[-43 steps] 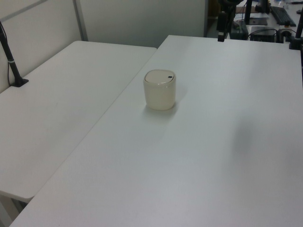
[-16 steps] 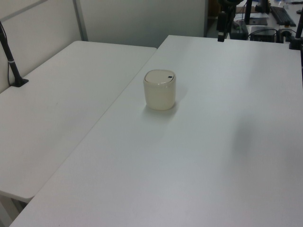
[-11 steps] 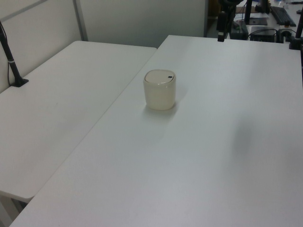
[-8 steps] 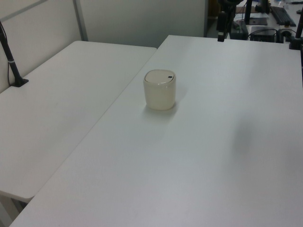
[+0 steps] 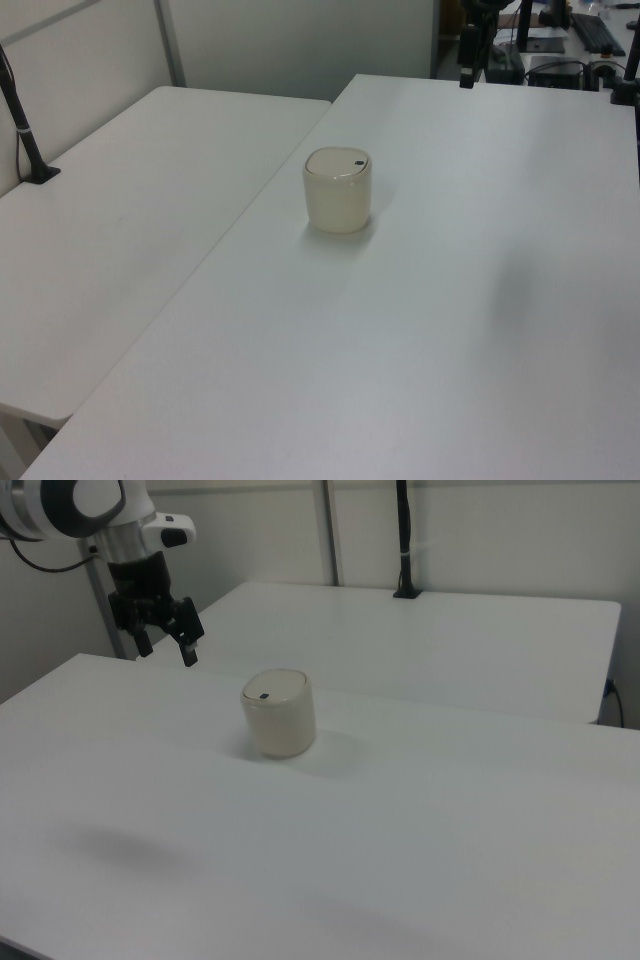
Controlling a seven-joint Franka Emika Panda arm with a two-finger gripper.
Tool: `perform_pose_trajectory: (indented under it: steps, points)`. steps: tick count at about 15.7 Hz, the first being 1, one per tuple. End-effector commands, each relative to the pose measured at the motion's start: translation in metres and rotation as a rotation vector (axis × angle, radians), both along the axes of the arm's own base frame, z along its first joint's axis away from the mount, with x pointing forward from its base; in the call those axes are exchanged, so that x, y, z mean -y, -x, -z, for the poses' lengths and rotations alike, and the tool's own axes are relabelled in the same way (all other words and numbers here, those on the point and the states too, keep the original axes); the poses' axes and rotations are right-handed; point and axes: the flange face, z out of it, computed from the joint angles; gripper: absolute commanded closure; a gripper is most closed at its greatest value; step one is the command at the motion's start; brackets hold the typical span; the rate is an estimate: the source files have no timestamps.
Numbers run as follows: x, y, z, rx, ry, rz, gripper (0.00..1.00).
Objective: Open the trash bin
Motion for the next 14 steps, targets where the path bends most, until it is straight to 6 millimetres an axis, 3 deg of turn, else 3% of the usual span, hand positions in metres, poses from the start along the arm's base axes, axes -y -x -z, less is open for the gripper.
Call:
perform_pose_trajectory:
  steps: [1,8,11,14]
  points:
    - [0.0,0.001,0.003,0.019,-0.022,-0.018,0.0]
    - [-0.001,-0.002,0.008,0.011,-0.017,-0.078,0.0]
    - [-0.001,-0.004,0.012,0.006,-0.018,-0.075,0.17]
    - [-0.005,-0.014,0.016,0.043,-0.024,-0.061,0.43]
